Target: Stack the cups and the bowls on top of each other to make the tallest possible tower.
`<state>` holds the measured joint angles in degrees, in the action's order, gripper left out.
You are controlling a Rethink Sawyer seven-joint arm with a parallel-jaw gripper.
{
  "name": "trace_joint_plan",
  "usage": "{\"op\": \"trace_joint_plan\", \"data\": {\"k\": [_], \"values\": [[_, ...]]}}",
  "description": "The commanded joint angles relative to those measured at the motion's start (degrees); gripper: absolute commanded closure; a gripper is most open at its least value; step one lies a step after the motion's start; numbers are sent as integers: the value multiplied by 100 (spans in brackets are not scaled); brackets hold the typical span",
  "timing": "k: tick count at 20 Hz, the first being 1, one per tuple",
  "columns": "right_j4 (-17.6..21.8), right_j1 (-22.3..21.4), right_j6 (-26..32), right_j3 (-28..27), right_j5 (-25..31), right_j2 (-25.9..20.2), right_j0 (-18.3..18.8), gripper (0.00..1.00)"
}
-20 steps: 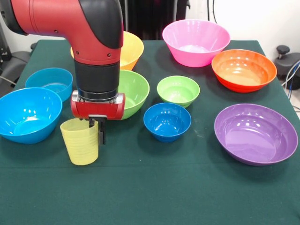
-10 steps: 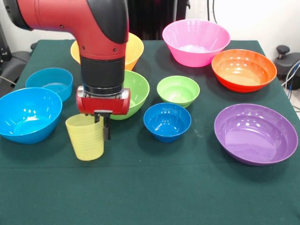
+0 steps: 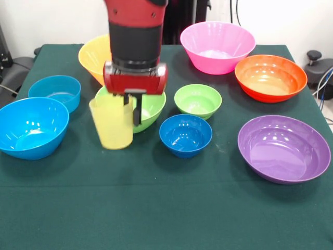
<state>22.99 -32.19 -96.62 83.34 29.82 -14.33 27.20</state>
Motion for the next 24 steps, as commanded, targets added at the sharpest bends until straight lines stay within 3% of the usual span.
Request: {"op": "trace_joint_plan", "data": {"k": [1, 15, 21, 24], "values": [[-174, -539, -288, 753, 708, 19, -101, 100], [-25, -503, -261, 2123, -117, 45, 474, 100], [255, -259, -324, 2320, -598, 149, 577, 100], [308, -59, -447, 2219, -838, 255, 455, 100]]}}
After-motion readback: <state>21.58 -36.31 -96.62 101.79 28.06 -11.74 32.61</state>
